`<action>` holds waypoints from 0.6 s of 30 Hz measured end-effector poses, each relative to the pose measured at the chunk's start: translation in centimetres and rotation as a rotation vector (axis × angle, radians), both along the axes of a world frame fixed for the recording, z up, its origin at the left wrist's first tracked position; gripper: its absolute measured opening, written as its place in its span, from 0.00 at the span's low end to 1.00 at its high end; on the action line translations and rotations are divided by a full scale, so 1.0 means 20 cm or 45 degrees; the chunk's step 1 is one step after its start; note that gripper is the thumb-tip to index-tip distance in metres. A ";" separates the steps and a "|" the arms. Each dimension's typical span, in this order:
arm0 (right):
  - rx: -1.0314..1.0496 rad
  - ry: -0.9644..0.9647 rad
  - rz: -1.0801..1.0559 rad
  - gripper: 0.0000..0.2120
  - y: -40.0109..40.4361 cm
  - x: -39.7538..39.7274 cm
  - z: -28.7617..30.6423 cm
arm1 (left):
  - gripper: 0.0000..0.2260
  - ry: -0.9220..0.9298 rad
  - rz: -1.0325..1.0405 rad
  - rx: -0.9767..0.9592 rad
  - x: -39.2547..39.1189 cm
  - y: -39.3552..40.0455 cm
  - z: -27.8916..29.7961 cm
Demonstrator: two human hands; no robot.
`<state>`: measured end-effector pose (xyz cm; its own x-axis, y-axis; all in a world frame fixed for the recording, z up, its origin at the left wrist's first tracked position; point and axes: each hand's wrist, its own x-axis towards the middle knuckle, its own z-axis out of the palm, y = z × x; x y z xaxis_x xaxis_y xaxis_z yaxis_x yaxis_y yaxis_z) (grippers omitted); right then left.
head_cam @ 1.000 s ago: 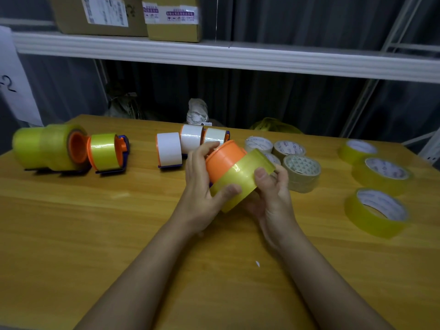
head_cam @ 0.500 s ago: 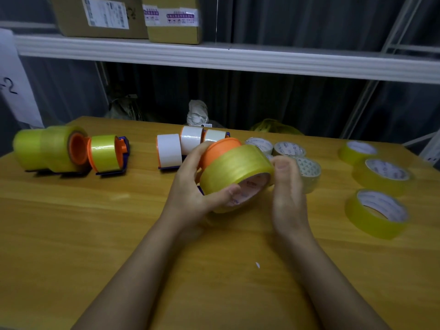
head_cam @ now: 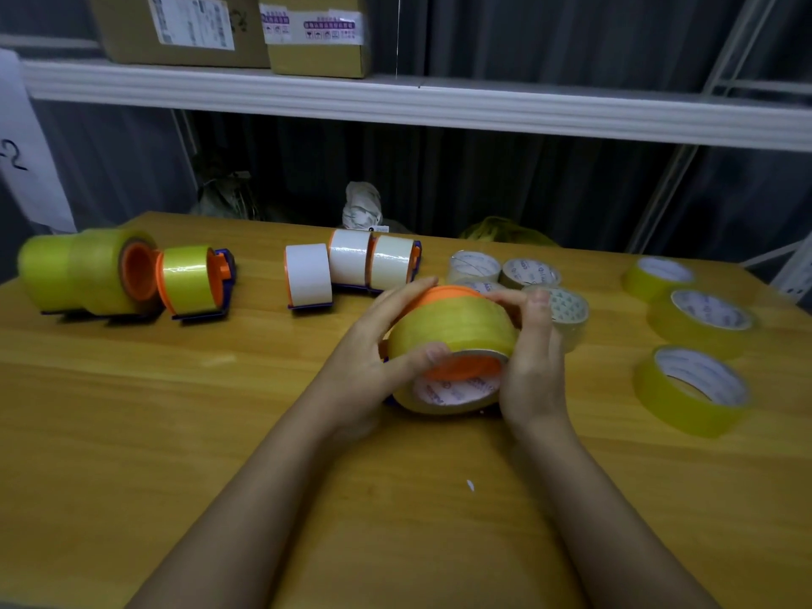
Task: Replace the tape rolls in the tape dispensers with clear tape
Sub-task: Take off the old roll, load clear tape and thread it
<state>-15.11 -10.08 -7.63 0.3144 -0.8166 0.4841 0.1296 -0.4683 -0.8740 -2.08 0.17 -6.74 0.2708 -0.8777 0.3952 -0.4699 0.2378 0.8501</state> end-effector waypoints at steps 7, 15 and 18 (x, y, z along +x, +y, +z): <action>0.037 0.012 -0.086 0.26 0.04 0.03 0.00 | 0.40 0.362 0.215 -0.065 -0.09 -0.07 -0.08; 0.002 0.060 0.006 0.26 0.06 0.06 -0.02 | 0.28 0.392 0.530 -0.262 -0.08 -0.10 -0.09; -0.033 0.086 0.001 0.25 0.06 0.06 -0.01 | 0.29 0.413 0.548 -0.286 -0.08 -0.10 -0.09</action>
<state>-13.96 -8.94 -7.86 0.3476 -0.8039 0.4826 0.0708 -0.4908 -0.8684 -3.67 -1.89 -8.62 0.7227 -0.5662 0.3963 -0.2885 0.2740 0.9175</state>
